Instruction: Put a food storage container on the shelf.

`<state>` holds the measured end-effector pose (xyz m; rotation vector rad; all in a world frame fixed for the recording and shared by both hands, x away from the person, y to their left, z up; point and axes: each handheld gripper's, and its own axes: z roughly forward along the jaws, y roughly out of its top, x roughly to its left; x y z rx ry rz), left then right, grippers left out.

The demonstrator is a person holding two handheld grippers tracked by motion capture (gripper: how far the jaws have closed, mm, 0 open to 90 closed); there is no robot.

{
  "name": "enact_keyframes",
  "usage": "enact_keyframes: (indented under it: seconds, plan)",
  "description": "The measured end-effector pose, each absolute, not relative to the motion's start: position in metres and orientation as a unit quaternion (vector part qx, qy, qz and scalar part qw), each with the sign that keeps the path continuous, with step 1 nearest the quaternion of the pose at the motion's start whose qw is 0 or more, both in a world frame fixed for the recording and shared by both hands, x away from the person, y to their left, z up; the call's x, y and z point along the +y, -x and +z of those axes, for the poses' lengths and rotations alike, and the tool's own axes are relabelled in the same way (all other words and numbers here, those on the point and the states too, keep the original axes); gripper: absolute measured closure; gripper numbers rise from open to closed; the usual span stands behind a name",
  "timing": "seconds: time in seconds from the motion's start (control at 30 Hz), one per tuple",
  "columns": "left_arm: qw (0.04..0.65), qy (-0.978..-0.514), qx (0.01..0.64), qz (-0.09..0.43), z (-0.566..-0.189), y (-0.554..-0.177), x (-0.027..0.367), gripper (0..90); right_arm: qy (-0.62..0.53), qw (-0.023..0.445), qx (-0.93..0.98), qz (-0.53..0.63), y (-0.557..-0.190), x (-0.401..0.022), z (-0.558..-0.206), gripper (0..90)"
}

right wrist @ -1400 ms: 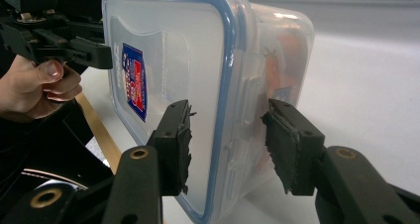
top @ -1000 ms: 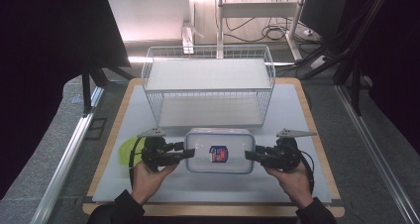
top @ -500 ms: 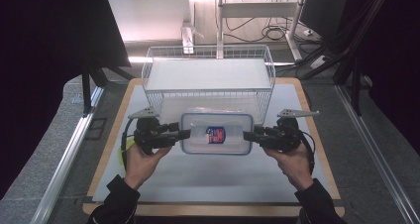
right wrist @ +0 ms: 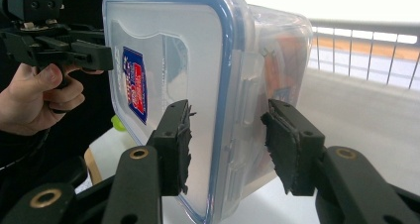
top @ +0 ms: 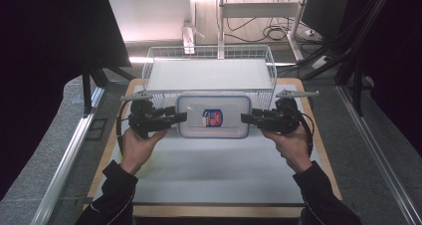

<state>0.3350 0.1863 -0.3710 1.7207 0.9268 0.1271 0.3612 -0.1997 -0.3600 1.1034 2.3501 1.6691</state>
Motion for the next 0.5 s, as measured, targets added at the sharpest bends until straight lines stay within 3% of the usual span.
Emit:
enact_keyframes:
  seconds: [0.5]
  plan:
    - [0.566, -0.723, 0.39, 0.063, -0.329, -0.373, 0.191, 48.6, -0.354, 0.041, 0.753, 0.554, -0.397, -0.195, -0.319, 53.1]
